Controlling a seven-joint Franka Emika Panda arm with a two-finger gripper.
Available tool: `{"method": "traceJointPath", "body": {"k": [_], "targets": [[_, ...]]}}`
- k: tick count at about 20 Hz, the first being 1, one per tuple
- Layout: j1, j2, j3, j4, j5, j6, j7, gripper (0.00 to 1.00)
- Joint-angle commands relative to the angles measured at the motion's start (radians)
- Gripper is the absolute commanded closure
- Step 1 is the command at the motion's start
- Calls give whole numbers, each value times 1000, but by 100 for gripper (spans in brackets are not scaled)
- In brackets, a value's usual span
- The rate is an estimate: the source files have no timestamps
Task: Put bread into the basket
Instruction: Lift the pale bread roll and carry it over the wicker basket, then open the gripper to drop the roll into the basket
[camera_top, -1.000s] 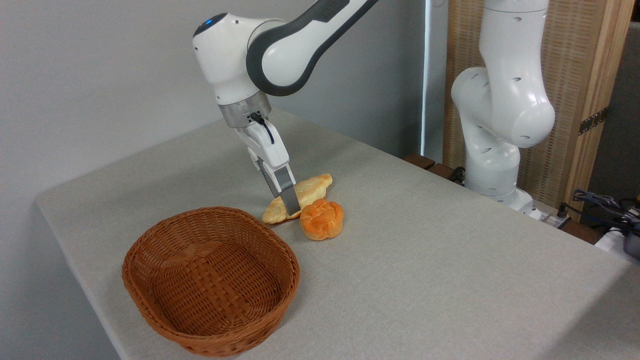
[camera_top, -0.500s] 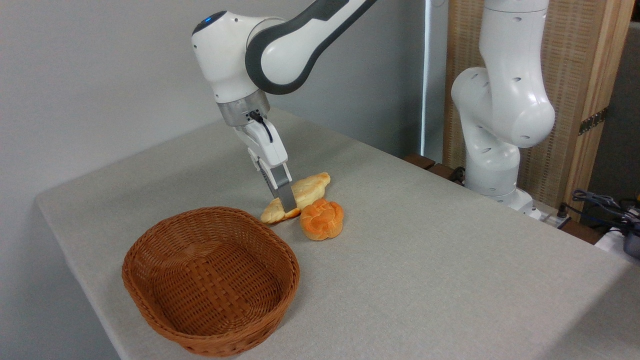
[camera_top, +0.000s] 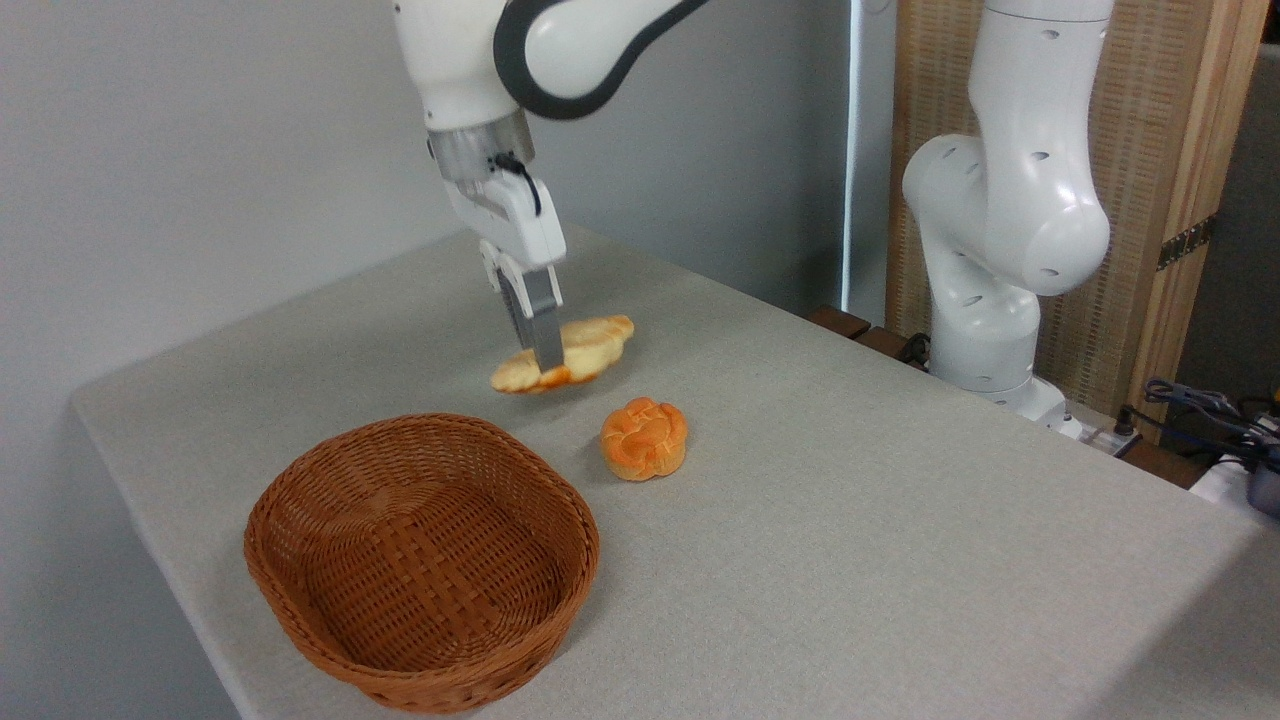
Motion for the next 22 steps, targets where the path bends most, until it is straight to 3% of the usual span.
{"method": "traceJointPath", "body": {"k": [1,3,7,10,11,12,13,22], "targets": [[11,-44,19,85,14,-47,-27,75],[43,-44,45,136,18,-44,-13,75],[50,-32,140,228,18,-8,-10,73],[50,-12,186,246,12,104,-14,57],[50,-3,189,255,14,135,-19,43],[53,12,190,260,15,176,-22,5],[62,18,197,262,14,201,-24,0],[70,51,227,263,-5,243,-24,0]]}}
